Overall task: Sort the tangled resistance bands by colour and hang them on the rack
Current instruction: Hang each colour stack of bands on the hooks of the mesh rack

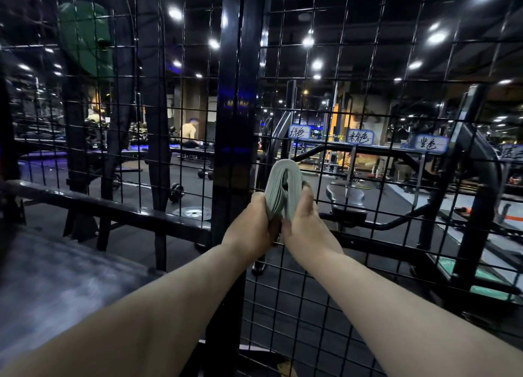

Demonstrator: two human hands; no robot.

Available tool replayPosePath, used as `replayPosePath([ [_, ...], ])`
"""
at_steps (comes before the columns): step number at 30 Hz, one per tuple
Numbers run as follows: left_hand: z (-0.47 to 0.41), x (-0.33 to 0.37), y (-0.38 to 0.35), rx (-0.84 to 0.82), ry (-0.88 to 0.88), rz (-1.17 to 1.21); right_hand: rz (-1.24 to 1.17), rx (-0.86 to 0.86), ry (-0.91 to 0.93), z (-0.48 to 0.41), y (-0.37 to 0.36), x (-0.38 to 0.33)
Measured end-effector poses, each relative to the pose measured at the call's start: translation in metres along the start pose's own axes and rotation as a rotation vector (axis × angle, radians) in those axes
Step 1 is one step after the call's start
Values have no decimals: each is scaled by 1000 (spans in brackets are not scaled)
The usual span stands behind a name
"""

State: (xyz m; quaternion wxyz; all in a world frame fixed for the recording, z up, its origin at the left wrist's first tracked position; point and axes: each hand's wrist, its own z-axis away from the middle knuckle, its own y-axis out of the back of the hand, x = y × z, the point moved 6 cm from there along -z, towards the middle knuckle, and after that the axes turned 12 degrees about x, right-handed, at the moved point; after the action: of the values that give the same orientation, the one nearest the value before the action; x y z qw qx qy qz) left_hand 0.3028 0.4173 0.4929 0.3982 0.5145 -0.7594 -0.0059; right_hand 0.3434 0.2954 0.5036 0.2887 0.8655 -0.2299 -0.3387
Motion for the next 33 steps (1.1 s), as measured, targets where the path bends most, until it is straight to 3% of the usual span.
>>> replayPosePath([
  [4,5,-3,-3,-44,14,50,60,12,59,6,3,5],
  [13,12,-7,1,-12,69,-140,303,95,72,15,2,4],
  [18,22,-14,-2,-33,78,-241,418,32,106,25,-5,8],
  [22,24,-15,-3,-27,81,-272,249,61,0,25,-2,12],
  [33,28,-18,2,29,119,-248,216,113,5,29,1,15],
])
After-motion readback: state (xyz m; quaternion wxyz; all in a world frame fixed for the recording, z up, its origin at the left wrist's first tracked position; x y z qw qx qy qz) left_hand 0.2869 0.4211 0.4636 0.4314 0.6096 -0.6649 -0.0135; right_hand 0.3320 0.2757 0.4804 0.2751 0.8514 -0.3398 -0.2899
